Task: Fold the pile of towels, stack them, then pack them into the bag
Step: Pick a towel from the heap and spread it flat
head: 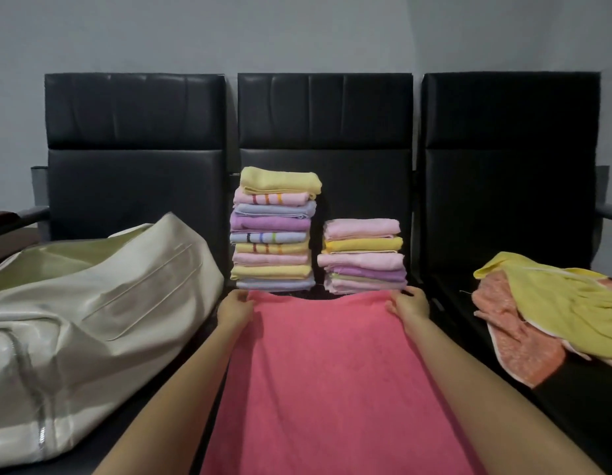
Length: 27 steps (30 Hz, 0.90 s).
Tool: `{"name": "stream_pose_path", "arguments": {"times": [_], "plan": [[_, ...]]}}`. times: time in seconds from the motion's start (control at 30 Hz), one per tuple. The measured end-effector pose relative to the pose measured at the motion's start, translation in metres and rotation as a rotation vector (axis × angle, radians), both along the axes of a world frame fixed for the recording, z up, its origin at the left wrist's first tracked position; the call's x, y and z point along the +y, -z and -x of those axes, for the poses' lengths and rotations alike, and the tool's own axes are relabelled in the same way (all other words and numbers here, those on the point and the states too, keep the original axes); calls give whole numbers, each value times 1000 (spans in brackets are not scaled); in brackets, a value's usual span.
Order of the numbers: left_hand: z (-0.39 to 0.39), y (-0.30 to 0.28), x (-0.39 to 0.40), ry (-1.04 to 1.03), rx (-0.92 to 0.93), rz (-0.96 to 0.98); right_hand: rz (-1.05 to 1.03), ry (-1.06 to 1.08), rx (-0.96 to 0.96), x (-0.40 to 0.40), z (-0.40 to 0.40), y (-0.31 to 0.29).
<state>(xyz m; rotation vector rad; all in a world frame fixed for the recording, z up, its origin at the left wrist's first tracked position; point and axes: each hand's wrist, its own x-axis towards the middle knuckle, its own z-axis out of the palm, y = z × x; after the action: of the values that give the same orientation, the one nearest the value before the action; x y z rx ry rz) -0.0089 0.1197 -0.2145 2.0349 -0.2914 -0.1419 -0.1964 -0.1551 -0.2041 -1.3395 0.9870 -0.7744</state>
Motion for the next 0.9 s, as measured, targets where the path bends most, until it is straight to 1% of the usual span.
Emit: {"name": "stream_pose_path", "arguments": {"times": [0.07, 0.17, 0.2, 0.27, 0.3, 0.37, 0.4, 0.47, 0.5, 0.6, 0.67, 0.77, 0.83, 0.9], "plan": [[4, 14, -2, 75, -121, -62, 134, -51, 14, 7, 3, 8], [13, 26, -4, 161, -364, -232, 228, -114, -1, 9, 4, 16], [14, 27, -5, 159, -401, -251, 255, -117, 20, 8, 3, 17], [16, 26, -5, 112, -431, -210, 301, -112, 58, 9, 4, 18], [17, 26, -4, 86, -421, -180, 345, -118, 91, 10, 5, 18], [22, 24, 1, 21, -368, -124, 502, -171, 185, 15, 9, 18], [24, 24, 6, -32, -342, -130, 591, -212, 228, 19, 13, 18], [29, 24, 18, -134, -274, -237, 735, -303, 273, 31, 22, 17], [31, 24, 25, -151, -243, -282, 776, -346, 277, 42, 29, 14], [45, 26, 50, -92, -181, -317, 854, -502, 237, 87, 59, 2], [63, 27, 70, -42, -182, -306, 909, -662, 196, 121, 83, -2], [104, 25, 100, 37, -169, -312, 1054, -902, 190, 161, 114, 8], [129, 22, 114, 87, -170, -297, 1158, -970, 178, 174, 122, 20], [150, 18, 125, 131, -169, -294, 1161, -953, 185, 176, 123, 26]]}}
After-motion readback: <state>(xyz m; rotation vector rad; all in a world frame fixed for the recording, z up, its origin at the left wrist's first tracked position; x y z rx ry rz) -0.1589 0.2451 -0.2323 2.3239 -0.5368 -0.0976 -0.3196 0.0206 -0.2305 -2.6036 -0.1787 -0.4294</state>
